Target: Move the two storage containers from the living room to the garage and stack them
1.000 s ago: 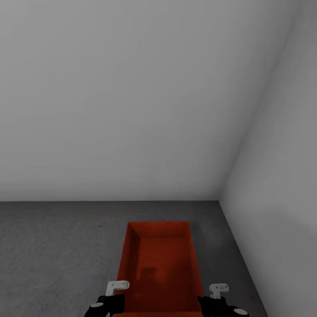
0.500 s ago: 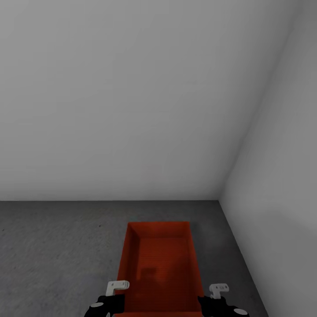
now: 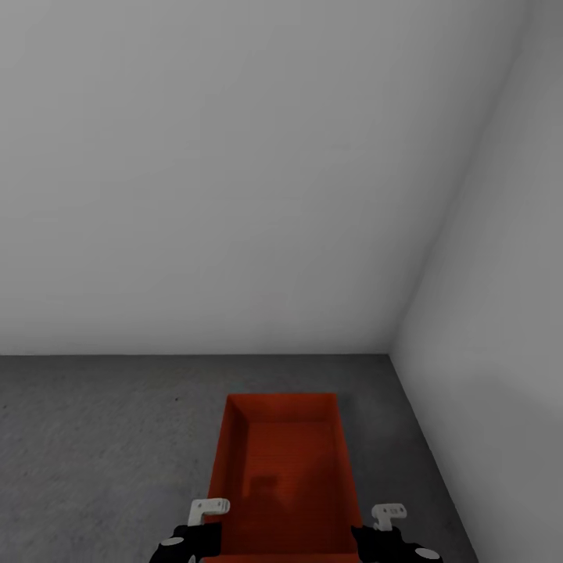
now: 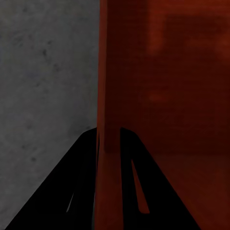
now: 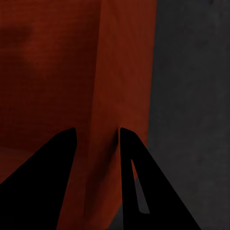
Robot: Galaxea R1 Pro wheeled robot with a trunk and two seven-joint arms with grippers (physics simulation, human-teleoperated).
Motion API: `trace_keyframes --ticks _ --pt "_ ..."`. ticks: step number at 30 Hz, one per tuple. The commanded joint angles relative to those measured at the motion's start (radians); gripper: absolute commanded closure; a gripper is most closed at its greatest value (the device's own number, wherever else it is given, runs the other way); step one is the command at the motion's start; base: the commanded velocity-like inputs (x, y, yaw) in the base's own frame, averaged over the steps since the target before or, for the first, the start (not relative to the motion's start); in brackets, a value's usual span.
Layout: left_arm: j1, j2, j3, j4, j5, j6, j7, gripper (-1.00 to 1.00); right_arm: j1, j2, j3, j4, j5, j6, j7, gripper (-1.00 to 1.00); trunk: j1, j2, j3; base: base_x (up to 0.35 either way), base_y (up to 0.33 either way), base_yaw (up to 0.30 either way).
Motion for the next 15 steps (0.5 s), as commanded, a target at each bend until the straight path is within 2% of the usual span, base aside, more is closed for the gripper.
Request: trace_keyframes --ticks 1,12,15 --pt "-0.001 -0.033 0.004 -0.039 0.001 -0.053 0.008 1.0 0.0 0.001 -0.017 0.003 0.014 0.0 0.009 1.0 0.0 0.0 -0.001 0.0 0.0 0.0" --pt "-0.001 -0.033 0.004 -0.039 0.002 -0.054 0.008 1.0 0.0 0.002 -0.017 0.003 0.014 0.0 0.009 1.0 0.0 0.0 -0.001 0.0 0.0 0.0" --pt "-0.001 -0.033 0.004 -0.038 0.002 -0.053 0.008 1.0 0.0 0.002 -0.017 0.003 0.014 0.0 0.009 1.0 0.011 -0.021 -0.01 0.0 0.0 0.0"
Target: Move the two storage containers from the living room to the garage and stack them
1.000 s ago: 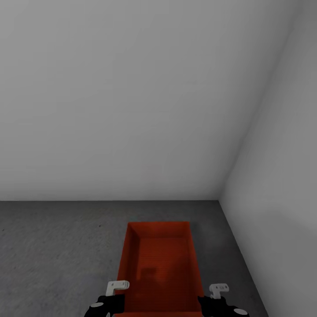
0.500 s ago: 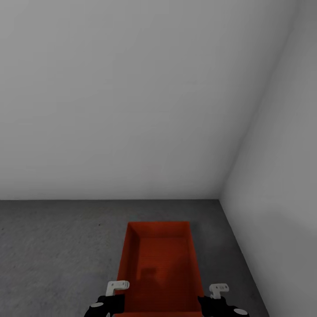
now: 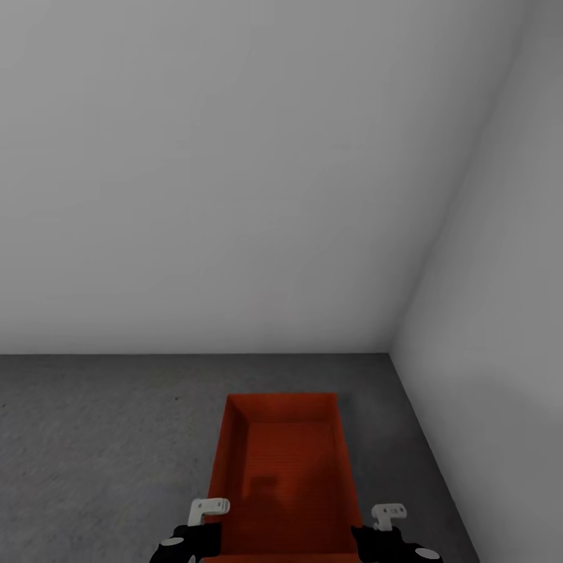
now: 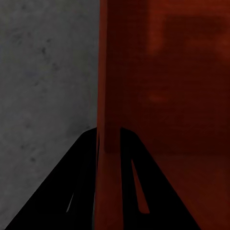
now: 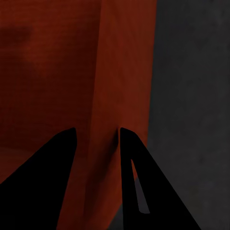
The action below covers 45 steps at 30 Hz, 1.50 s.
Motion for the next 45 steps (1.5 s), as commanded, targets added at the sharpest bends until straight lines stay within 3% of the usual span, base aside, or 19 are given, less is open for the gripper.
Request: trace_keyframes --ticks 1,4,21,29,40,45 --pt "-0.001 -0.033 0.004 -0.038 0.001 -0.054 0.008 1.0 0.0 0.002 -0.017 0.002 0.014 0.0 0.009 1.0 0.004 -0.008 -0.004 0.0 0.0 0.0" --pt "-0.001 -0.033 0.004 -0.038 0.001 -0.054 0.008 1.0 0.0 0.001 -0.017 0.002 0.014 0.0 0.009 1.0 0.015 -0.029 -0.013 0.0 0.0 0.0" --pt "-0.001 -0.033 0.004 -0.038 0.001 -0.053 0.008 1.0 0.0 0.002 -0.017 0.002 0.014 0.0 0.009 1.0 0.015 -0.029 -0.013 0.0 0.0 0.0" --pt "-0.001 -0.033 0.003 -0.037 0.001 -0.054 0.008 1.0 0.0 0.002 -0.017 0.002 0.014 0.0 0.009 1.0 0.046 -0.085 -0.039 0.0 0.0 0.0" --pt "-0.001 -0.033 0.003 -0.038 0.003 -0.054 0.008 1.0 0.0 0.002 -0.017 0.002 0.014 0.0 0.009 1.0 0.046 -0.085 -0.039 0.0 0.0 0.0" --pt "-0.001 -0.034 0.003 -0.037 0.001 -0.054 0.008 1.0 0.0 0.002 -0.017 0.002 0.014 0.0 0.009 1.0 0.065 -0.12 -0.054 0.0 0.0 0.0"
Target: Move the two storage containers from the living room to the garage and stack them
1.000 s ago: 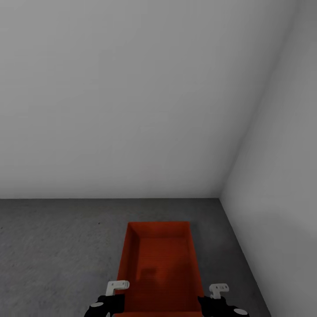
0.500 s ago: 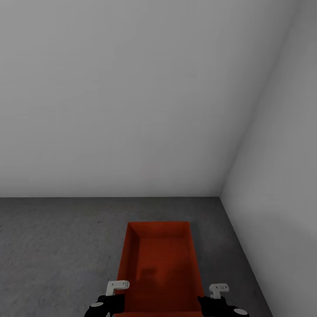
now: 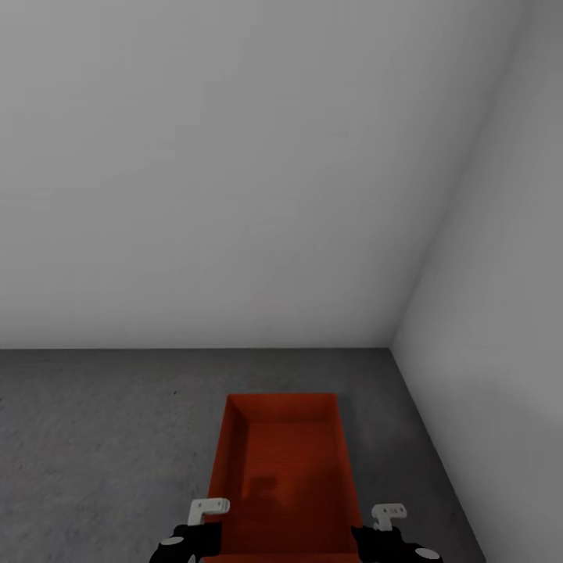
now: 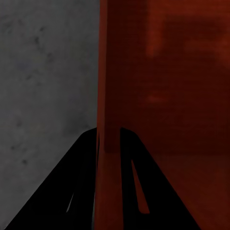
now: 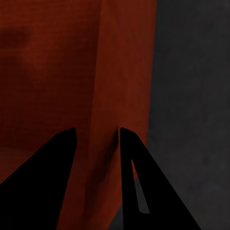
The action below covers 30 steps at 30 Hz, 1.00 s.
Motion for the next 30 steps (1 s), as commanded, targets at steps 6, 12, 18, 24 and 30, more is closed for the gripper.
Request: trace_keyframes --ticks 6,12,18,24,30 --pt "-0.001 -0.034 0.003 -0.033 0.003 -0.058 0.008 1.0 0.0 0.001 -0.017 0.003 0.015 0.0 0.008 1.0 0.015 -0.029 -0.013 0.0 0.0 0.0" --pt "-0.001 -0.033 0.003 -0.033 0.004 -0.058 0.008 1.0 0.0 0.002 -0.017 0.003 0.015 0.0 0.008 1.0 0.015 -0.029 -0.013 0.0 0.0 0.0" --pt "-0.001 -0.034 0.003 -0.033 0.003 -0.058 0.008 1.0 0.0 0.002 -0.017 0.003 0.015 0.0 0.008 1.0 0.015 -0.029 -0.013 0.0 0.0 0.0" --pt "-0.001 -0.034 0.003 -0.033 0.003 -0.058 0.008 1.0 0.0 0.002 -0.017 0.003 0.015 0.0 0.008 1.0 0.023 -0.043 -0.02 0.0 0.0 0.0" --pt "-0.001 -0.034 0.003 -0.033 0.003 -0.058 0.008 1.0 0.0 0.002 -0.017 0.003 0.015 0.0 0.008 1.0 0.042 -0.078 -0.035 0.0 0.0 0.0"
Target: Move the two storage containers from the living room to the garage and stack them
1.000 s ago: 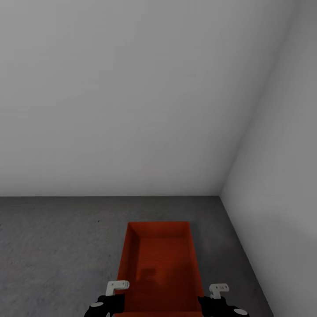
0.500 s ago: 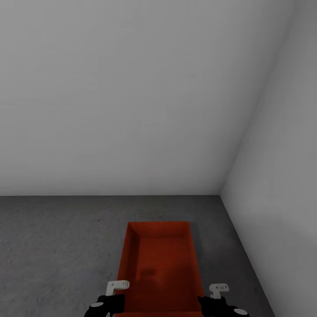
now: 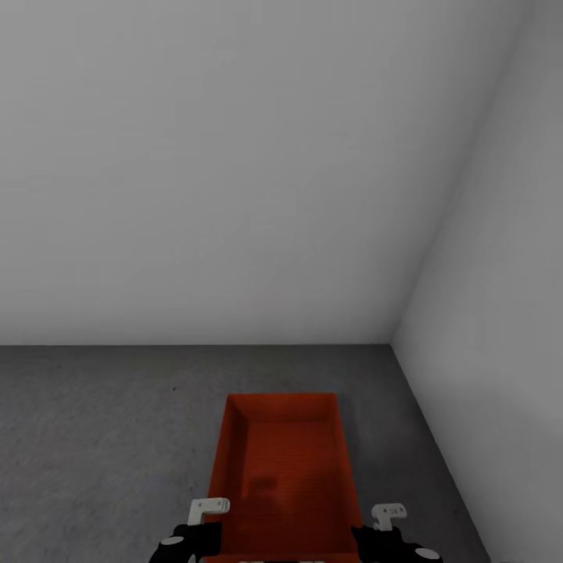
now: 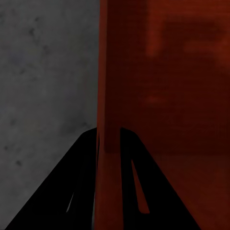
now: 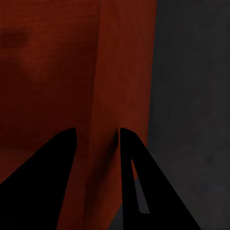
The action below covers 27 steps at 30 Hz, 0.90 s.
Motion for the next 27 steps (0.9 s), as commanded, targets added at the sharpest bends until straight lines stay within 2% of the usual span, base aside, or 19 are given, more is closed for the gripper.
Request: trace_keyframes --ticks 1,21,24,27 --pt "-0.001 -0.034 0.004 -0.031 0.003 -0.06 0.008 1.0 0.0 0.002 -0.017 0.003 0.015 0.0 0.008 1.0 0.0 0.0 -0.001 0.0 0.0 0.0" --pt "-0.001 -0.035 0.004 -0.031 0.002 -0.06 0.008 1.0 0.0 0.002 -0.017 0.003 0.015 0.0 0.01 1.0 0.0 0.0 -0.001 0.0 0.0 0.0" --pt "-0.001 -0.036 0.004 -0.031 0.002 -0.06 0.008 1.0 0.0 0.002 -0.017 0.003 0.015 0.0 0.01 1.0 0.011 -0.021 -0.01 0.0 0.0 0.0" --pt "-0.001 -0.035 0.004 -0.031 0.002 -0.06 0.008 1.0 0.0 0.001 -0.017 0.003 0.015 0.0 0.01 1.0 0.011 -0.021 -0.01 0.0 0.0 0.0"
